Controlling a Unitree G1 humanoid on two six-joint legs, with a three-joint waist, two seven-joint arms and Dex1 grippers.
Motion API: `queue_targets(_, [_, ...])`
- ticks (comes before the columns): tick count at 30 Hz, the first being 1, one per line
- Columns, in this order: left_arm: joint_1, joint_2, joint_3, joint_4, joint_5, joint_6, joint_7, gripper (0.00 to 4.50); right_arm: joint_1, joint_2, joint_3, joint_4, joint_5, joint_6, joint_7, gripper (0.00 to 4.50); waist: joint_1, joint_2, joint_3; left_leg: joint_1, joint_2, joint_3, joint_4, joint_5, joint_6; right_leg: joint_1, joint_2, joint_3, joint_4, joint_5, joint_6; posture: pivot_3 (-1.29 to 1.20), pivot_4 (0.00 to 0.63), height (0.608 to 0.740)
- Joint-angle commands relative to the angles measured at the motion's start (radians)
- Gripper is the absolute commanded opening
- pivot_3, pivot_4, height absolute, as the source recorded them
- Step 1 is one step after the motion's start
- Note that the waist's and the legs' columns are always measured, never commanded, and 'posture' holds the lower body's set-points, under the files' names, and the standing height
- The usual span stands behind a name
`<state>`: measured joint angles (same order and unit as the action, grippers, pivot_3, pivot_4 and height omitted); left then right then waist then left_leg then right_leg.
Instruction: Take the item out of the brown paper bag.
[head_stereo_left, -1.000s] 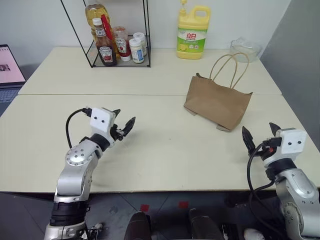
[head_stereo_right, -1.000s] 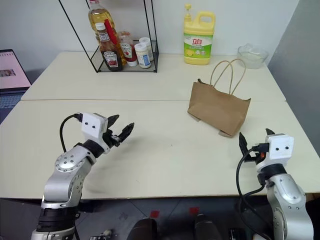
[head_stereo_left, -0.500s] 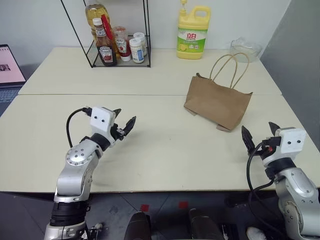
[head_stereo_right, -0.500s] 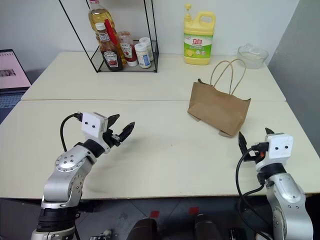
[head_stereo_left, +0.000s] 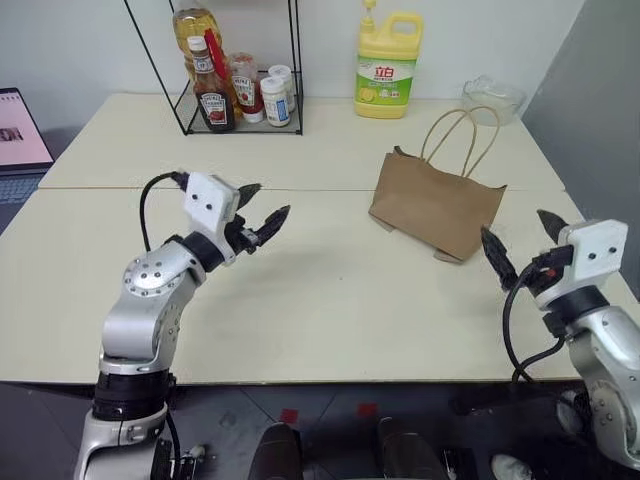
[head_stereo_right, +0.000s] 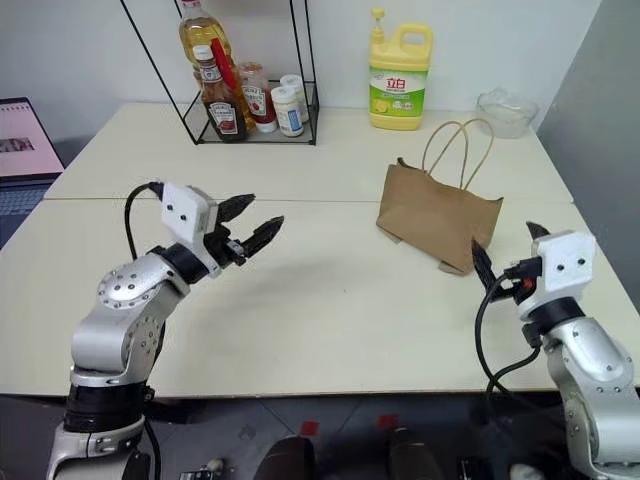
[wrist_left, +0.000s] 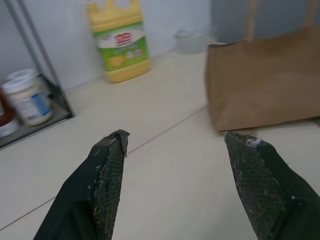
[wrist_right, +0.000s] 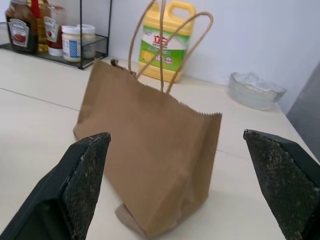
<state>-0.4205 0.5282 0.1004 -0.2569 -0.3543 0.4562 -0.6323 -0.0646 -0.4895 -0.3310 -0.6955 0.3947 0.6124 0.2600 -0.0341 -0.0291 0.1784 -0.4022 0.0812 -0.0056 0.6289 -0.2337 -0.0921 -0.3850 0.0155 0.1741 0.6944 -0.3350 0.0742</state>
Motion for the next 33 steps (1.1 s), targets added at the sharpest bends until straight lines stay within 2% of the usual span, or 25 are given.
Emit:
queue_targets(1, [-0.062, 0.042, -0.015, -0.039, -0.060, 0.040, -0.084, 3.29, -0.110, -0.060, -0.035, 0.002, 0.080, 0.150, -0.006, 4.50, -0.001, 0.000, 0.000, 0.000, 0.000, 0.000, 0.000, 0.000, 0.000, 0.000, 0.000, 0.000, 0.000, 0.000, 0.000, 0.00, 0.150, 0.740])
queue_targets(6, [-0.124, 0.088, -0.048, -0.034, -0.088, 0.079, -0.160, 3.29, -0.325, -0.153, -0.016, 0.161, 0.145, 0.324, 0.020, 4.50, -0.007, 0.000, 0.000, 0.000, 0.000, -0.002, 0.000, 0.000, 0.000, 0.000, 0.000, -0.001, 0.000, 0.000, 0.000, 0.00, 0.150, 0.740])
queue_targets(12, [-0.160, 0.086, -0.065, -0.030, -0.091, 0.088, -0.174, 3.29, -0.556, -0.172, 0.045, 0.394, 0.158, 0.420, 0.060, 4.50, -0.009, 0.000, 0.001, -0.005, 0.000, -0.005, 0.001, 0.000, 0.000, -0.002, 0.000, -0.004, -0.002, 0.000, 0.000, 0.00, 0.150, 0.740])
queue_targets(19, [-0.164, 0.086, -0.076, -0.045, -0.099, 0.100, -0.181, 3.29, -0.741, -0.144, 0.097, 0.611, 0.122, 0.376, 0.093, 4.50, -0.016, 0.000, 0.001, -0.009, 0.000, -0.010, 0.001, 0.000, 0.000, -0.003, -0.001, -0.010, -0.003, 0.001, -0.001, 0.00, 0.150, 0.740])
queue_targets(30, [-0.173, 0.080, -0.072, -0.056, -0.099, 0.117, -0.177, 3.29, -0.904, -0.126, 0.131, 0.790, 0.084, 0.336, 0.130, 4.50, -0.016, 0.001, 0.001, -0.015, 0.000, -0.019, 0.002, 0.000, 0.000, -0.004, -0.001, -0.020, -0.003, 0.001, -0.001, 0.00, 0.150, 0.740])
queue_targets(33, [-0.173, 0.076, -0.072, -0.070, -0.102, 0.129, -0.168, 3.33, -0.930, -0.132, 0.135, 0.815, 0.079, 0.334, 0.141, 3.88, -0.016, 0.001, 0.001, -0.015, 0.000, -0.019, 0.002, 0.000, 0.000, -0.004, -0.001, -0.020, -0.003, 0.001, -0.001, 0.00, 0.150, 0.740])
